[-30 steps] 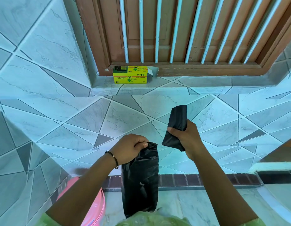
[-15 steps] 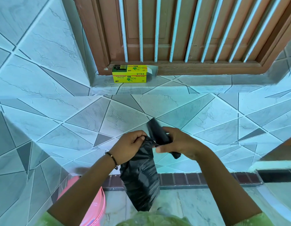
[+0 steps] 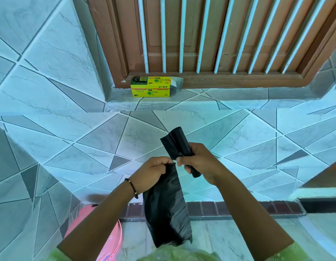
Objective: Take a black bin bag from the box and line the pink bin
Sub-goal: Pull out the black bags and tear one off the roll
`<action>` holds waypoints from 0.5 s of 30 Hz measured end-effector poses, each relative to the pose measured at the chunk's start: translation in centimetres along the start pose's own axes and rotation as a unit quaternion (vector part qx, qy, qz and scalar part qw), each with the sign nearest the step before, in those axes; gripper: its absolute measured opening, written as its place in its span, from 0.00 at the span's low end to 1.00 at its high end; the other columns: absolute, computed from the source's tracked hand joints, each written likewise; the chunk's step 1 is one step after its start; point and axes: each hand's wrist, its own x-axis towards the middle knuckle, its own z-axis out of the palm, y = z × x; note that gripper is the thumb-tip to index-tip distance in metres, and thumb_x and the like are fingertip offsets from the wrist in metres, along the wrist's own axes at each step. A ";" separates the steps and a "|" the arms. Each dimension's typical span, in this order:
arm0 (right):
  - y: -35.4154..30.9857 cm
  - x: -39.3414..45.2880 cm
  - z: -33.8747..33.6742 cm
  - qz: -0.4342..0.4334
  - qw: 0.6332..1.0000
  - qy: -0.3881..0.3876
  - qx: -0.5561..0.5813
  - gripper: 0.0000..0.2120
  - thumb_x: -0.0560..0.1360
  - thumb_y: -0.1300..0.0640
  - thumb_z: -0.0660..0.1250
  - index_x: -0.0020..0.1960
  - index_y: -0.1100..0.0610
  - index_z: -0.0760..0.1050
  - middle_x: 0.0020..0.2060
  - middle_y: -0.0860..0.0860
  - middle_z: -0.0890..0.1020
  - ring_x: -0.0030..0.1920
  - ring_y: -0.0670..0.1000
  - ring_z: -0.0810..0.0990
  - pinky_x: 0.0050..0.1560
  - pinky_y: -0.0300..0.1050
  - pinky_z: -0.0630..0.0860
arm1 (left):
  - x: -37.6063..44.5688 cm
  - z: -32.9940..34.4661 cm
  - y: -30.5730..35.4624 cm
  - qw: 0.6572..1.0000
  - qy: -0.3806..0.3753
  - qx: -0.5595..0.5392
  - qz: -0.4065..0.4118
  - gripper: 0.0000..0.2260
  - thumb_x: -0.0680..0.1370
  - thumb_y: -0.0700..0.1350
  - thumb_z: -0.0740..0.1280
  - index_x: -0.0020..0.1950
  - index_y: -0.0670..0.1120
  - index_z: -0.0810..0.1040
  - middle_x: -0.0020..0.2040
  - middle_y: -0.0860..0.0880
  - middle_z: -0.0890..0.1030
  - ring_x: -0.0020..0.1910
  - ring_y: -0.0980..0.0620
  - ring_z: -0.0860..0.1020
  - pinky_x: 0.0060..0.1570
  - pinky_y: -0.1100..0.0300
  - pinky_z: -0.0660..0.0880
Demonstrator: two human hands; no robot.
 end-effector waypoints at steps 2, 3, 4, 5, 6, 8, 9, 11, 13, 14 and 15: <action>0.0 -0.1 0.4 -0.021 1.000 -0.009 0.007 0.03 0.72 0.65 0.67 0.45 0.63 0.75 0.24 0.50 0.75 0.24 0.49 0.68 0.27 0.40 0.64 | 0.1 0.4 0.0 0.999 -0.001 -0.050 -0.001 0.11 0.70 0.43 0.60 0.34 0.51 0.81 0.31 0.54 0.79 0.35 0.55 0.75 0.45 0.62 0.71; 0.0 -0.2 0.6 -0.033 0.999 -0.017 0.006 0.02 0.72 0.65 0.66 0.45 0.64 0.75 0.23 0.49 0.75 0.24 0.49 0.68 0.26 0.39 0.64 | 0.0 0.5 0.1 0.999 0.000 -0.035 0.020 0.11 0.75 0.46 0.61 0.36 0.50 0.81 0.32 0.53 0.80 0.37 0.57 0.77 0.48 0.63 0.72; 0.0 -0.2 0.7 -0.042 0.999 -0.020 0.006 0.02 0.72 0.66 0.65 0.44 0.64 0.74 0.23 0.50 0.75 0.24 0.49 0.68 0.26 0.38 0.65 | -0.2 0.6 0.0 0.999 0.006 -0.018 0.043 0.12 0.78 0.47 0.61 0.39 0.48 0.80 0.33 0.53 0.81 0.39 0.56 0.77 0.49 0.64 0.73; 0.0 -0.2 0.7 -0.046 0.999 -0.021 0.007 0.01 0.72 0.66 0.65 0.43 0.64 0.74 0.23 0.50 0.75 0.24 0.49 0.68 0.26 0.38 0.65 | -0.4 0.7 0.1 0.998 0.016 0.001 0.060 0.11 0.79 0.46 0.60 0.41 0.47 0.80 0.34 0.53 0.81 0.39 0.56 0.78 0.50 0.65 0.73; 0.1 -0.2 0.7 -0.046 0.999 -0.017 0.007 0.00 0.72 0.66 0.65 0.42 0.63 0.74 0.24 0.52 0.75 0.24 0.49 0.68 0.27 0.39 0.65 | -0.6 0.7 0.2 0.997 0.026 0.015 0.066 0.11 0.79 0.45 0.60 0.42 0.47 0.79 0.33 0.53 0.82 0.40 0.55 0.78 0.50 0.63 0.74; 0.3 -0.1 0.5 -0.036 0.999 -0.014 0.008 0.02 0.71 0.67 0.65 0.41 0.62 0.73 0.27 0.54 0.76 0.24 0.48 0.69 0.28 0.40 0.66 | -0.6 0.7 0.1 0.997 0.037 0.036 0.066 0.10 0.79 0.43 0.60 0.42 0.50 0.79 0.30 0.55 0.82 0.36 0.49 0.76 0.45 0.55 0.75; 0.3 -0.1 0.4 -0.029 0.999 -0.018 0.008 0.02 0.71 0.67 0.65 0.41 0.61 0.73 0.28 0.55 0.76 0.24 0.49 0.69 0.28 0.41 0.66 | -0.8 0.8 0.2 0.996 0.036 0.052 0.061 0.10 0.79 0.43 0.60 0.42 0.52 0.79 0.28 0.55 0.81 0.34 0.48 0.75 0.41 0.54 0.74; 0.4 -0.1 0.3 -0.017 0.999 -0.034 0.007 0.03 0.71 0.67 0.65 0.40 0.61 0.73 0.28 0.55 0.76 0.24 0.49 0.68 0.29 0.42 0.65 | -0.9 1.0 0.3 0.995 0.040 0.076 0.046 0.12 0.78 0.41 0.60 0.41 0.54 0.79 0.25 0.54 0.78 0.28 0.54 0.72 0.33 0.63 0.69; 0.5 -0.2 0.2 -0.006 0.999 -0.046 0.000 0.03 0.70 0.66 0.65 0.40 0.61 0.72 0.27 0.55 0.74 0.24 0.50 0.68 0.29 0.43 0.64 | -1.0 1.2 0.3 0.993 0.059 0.090 0.039 0.15 0.77 0.39 0.59 0.38 0.55 0.79 0.21 0.55 0.74 0.23 0.60 0.69 0.29 0.68 0.65; 0.6 -0.2 0.2 -0.001 0.999 -0.045 -0.007 0.03 0.69 0.66 0.64 0.40 0.60 0.71 0.26 0.55 0.72 0.24 0.50 0.67 0.29 0.43 0.63 | -1.0 1.3 0.3 0.992 0.077 0.091 0.034 0.18 0.77 0.38 0.58 0.34 0.56 0.79 0.19 0.55 0.73 0.21 0.59 0.67 0.27 0.67 0.64; 0.7 -0.2 0.3 0.003 0.999 -0.044 -0.012 0.03 0.70 0.66 0.64 0.40 0.60 0.71 0.26 0.55 0.70 0.24 0.50 0.67 0.29 0.42 0.62 | -0.9 1.3 0.3 0.991 0.096 0.084 0.027 0.19 0.76 0.37 0.58 0.31 0.55 0.78 0.18 0.55 0.72 0.21 0.58 0.66 0.26 0.65 0.63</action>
